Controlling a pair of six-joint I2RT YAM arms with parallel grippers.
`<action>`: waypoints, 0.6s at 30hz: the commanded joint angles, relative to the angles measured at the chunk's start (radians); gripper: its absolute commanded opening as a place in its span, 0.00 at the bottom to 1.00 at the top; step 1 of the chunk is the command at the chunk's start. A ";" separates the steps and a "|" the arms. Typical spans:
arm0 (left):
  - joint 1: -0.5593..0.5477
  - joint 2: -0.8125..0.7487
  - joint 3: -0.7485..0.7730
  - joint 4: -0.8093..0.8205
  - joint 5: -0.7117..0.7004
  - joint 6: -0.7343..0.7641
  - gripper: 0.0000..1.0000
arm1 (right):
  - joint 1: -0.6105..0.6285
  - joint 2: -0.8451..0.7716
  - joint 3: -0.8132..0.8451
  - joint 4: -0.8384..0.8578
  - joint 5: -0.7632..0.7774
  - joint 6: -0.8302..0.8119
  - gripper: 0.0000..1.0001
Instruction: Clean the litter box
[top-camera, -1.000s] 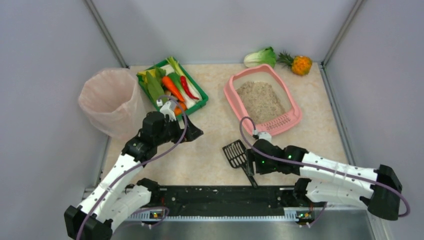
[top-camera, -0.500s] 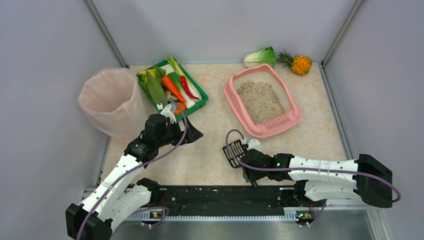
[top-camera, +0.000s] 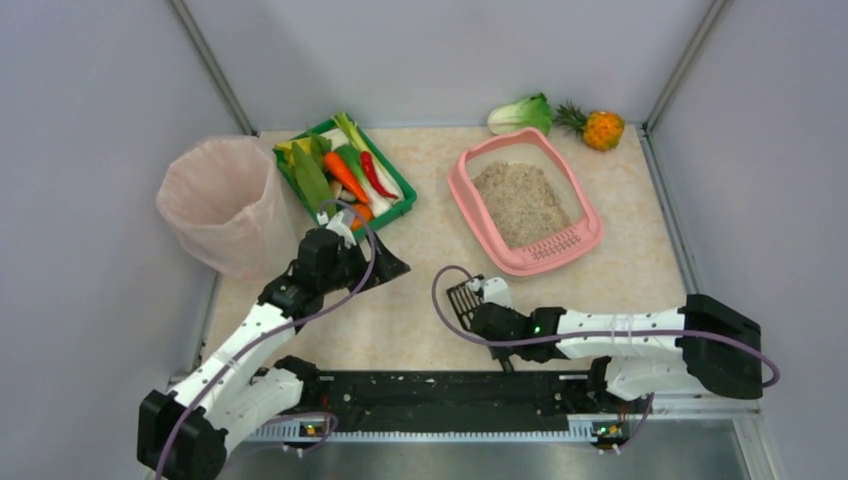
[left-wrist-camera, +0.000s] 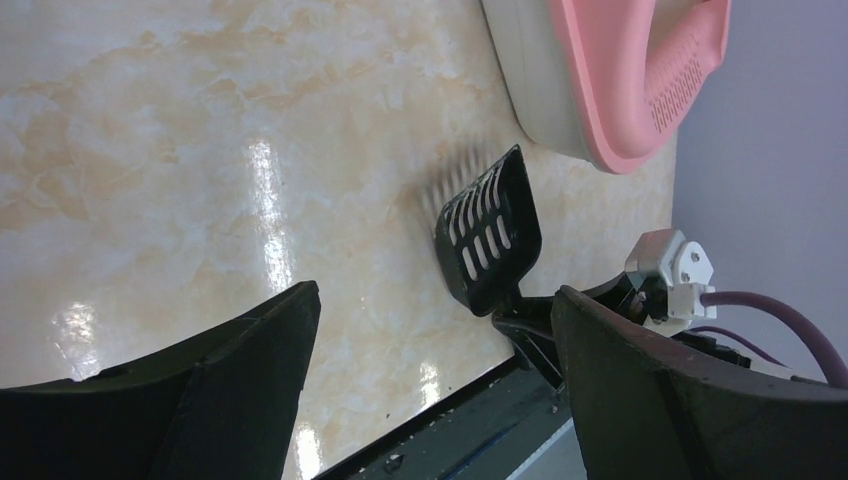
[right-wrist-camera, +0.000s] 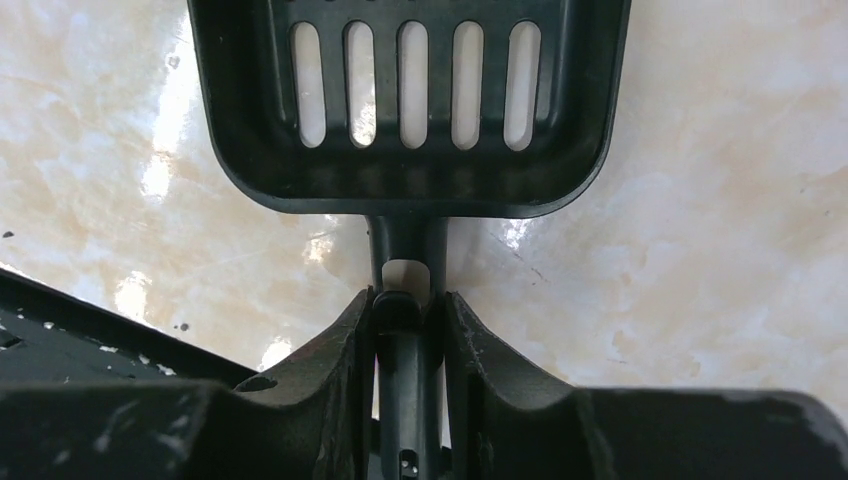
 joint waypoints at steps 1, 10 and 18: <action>-0.004 0.039 -0.014 0.124 0.024 -0.071 0.90 | 0.017 -0.027 0.088 -0.009 0.000 -0.106 0.01; -0.005 0.275 0.116 0.212 0.260 -0.057 0.71 | 0.016 -0.027 0.273 -0.050 -0.045 -0.281 0.00; -0.028 0.401 0.177 0.200 0.342 -0.022 0.48 | 0.015 0.009 0.350 -0.053 -0.047 -0.357 0.00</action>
